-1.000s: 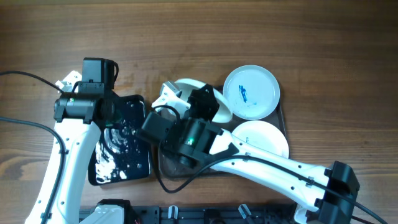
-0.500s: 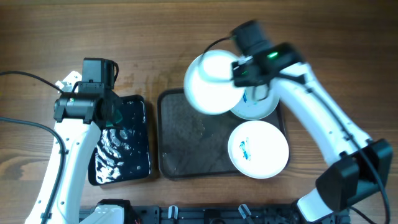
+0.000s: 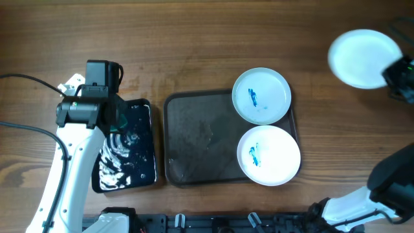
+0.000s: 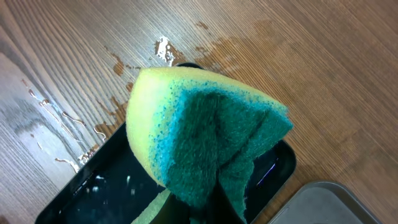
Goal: Clean dirty plates on tray and stack at the side
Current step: 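Carry the white plate with the right gripper to the right side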
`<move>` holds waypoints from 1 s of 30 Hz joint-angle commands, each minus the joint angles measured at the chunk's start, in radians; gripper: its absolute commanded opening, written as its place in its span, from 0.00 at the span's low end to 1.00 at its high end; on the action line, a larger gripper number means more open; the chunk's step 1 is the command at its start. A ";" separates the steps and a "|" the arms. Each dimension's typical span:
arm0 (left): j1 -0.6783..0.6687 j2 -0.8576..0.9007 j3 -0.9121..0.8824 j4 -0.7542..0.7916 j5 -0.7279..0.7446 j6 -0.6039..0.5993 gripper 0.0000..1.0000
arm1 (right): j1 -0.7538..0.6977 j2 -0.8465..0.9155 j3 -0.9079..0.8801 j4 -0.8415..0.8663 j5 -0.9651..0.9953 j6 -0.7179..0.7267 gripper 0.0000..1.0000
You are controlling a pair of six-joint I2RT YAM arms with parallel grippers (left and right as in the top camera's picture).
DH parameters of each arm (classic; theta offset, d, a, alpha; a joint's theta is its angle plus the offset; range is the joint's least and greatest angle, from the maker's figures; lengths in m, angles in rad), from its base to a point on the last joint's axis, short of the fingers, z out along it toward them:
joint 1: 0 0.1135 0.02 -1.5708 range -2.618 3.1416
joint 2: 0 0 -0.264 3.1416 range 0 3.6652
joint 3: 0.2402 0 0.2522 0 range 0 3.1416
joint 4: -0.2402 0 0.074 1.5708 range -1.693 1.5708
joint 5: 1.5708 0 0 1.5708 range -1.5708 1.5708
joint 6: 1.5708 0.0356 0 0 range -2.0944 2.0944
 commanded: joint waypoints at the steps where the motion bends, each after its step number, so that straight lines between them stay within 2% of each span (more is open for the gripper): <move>1: 0.005 0.004 0.021 0.005 -0.014 0.016 0.04 | -0.023 0.077 0.008 0.006 0.019 0.036 0.05; 4: 0.005 0.004 0.021 0.003 -0.013 0.016 0.04 | -0.022 0.149 0.007 -0.003 0.083 0.053 0.04; 13: 0.005 0.004 0.021 0.000 -0.013 0.016 0.04 | -0.022 0.305 -0.012 -0.004 0.104 0.055 0.05; 14: 0.005 0.004 0.021 -0.001 -0.013 0.016 0.04 | -0.022 0.309 -0.015 -0.012 0.104 0.051 0.17; 15: 0.005 0.004 0.021 -0.002 -0.013 0.016 0.04 | -0.022 0.309 -0.015 -0.027 0.104 0.037 0.37; 17: 0.005 0.004 0.021 -0.005 -0.013 0.016 0.04 | -0.022 0.309 -0.015 -0.032 0.105 -0.011 0.50; 21: 0.005 0.004 0.021 -0.005 -0.013 0.016 0.04 | -0.021 0.293 -0.015 -0.053 0.105 -0.022 0.49; 25: 0.005 0.004 0.021 -0.004 -0.013 0.016 0.04 | 0.007 0.185 -0.014 -0.055 0.080 -0.026 0.47; 28: 0.005 0.004 0.021 -0.004 -0.013 0.015 0.04 | 0.076 0.069 -0.014 -0.058 -0.121 -0.107 0.48; 30: 0.005 0.004 0.021 -0.004 -0.013 0.015 0.04 | 0.163 0.032 -0.014 -0.059 -0.194 -0.201 0.45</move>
